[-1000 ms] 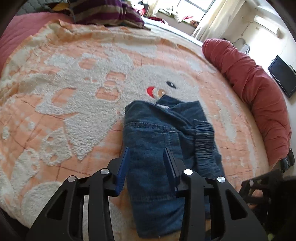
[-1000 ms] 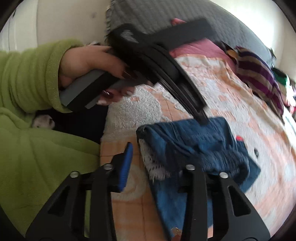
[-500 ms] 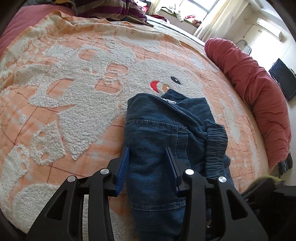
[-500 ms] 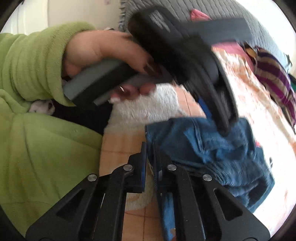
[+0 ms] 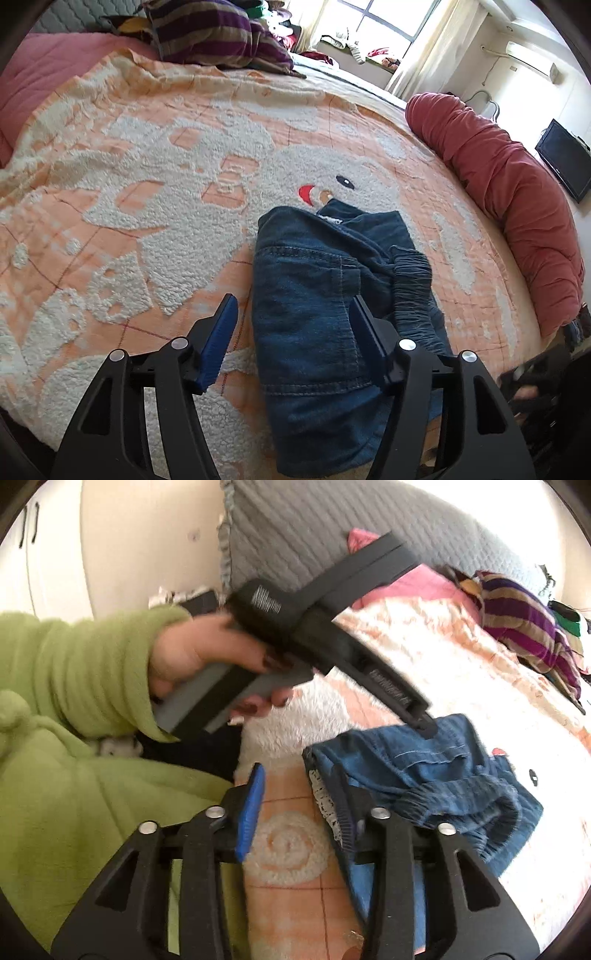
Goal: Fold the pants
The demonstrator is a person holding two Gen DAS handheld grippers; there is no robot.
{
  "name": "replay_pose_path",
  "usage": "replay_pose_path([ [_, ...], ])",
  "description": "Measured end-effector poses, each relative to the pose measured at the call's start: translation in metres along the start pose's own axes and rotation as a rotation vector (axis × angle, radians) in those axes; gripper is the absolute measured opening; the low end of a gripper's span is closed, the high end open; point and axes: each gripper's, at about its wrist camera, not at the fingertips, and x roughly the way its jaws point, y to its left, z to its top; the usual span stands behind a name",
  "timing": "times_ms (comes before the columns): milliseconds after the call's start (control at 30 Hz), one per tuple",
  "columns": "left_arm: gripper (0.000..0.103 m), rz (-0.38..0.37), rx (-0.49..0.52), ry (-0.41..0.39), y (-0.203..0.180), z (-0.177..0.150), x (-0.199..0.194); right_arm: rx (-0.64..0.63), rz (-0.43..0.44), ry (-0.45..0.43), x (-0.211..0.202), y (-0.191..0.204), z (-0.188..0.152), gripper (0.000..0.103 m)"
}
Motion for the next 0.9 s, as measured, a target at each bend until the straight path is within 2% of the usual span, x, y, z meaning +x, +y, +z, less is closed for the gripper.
replay_pose_path([
  [33, 0.065, 0.003, 0.005, -0.008, -0.001, 0.0, -0.003, 0.012, -0.017, -0.018, -0.005, -0.001, 0.0, 0.051],
  [167, 0.075, 0.013, 0.021, -0.029, -0.007, 0.0, -0.011, 0.077, -0.109, -0.086, -0.032, -0.018, 0.0, 0.06],
  [233, 0.077, 0.017, 0.028, -0.041, -0.01, 0.0, -0.015, 0.126, -0.166, -0.12, -0.044, -0.03, -0.001, 0.067],
  [400, 0.078, 0.045, 0.057, -0.062, -0.016, -0.001, -0.023, 0.251, -0.29, -0.178, -0.064, -0.059, -0.007, 0.078],
  [433, 0.079, 0.05, 0.059, -0.066, -0.017, -0.001, -0.024, 0.267, -0.308, -0.179, -0.065, -0.063, -0.009, 0.079],
  [467, 0.09, 0.055, 0.06, -0.068, -0.017, -0.001, -0.025, 0.285, -0.327, -0.18, -0.067, -0.069, -0.011, 0.08],
  [500, 0.095, 0.064, 0.06, -0.072, -0.018, -0.001, -0.026, 0.307, -0.353, -0.18, -0.068, -0.074, -0.014, 0.08],
  [533, 0.096, 0.07, 0.062, -0.082, -0.018, -0.001, -0.027, 0.32, -0.364, -0.178, -0.068, -0.079, -0.016, 0.082],
  [733, 0.096, 0.092, 0.07, -0.09, -0.017, 0.0, -0.028, 0.411, -0.437, -0.143, -0.062, -0.104, -0.031, 0.085],
  [900, 0.096, 0.107, 0.063, -0.076, -0.013, -0.001, -0.022, 0.484, -0.452, -0.091, -0.049, -0.121, -0.041, 0.085],
])
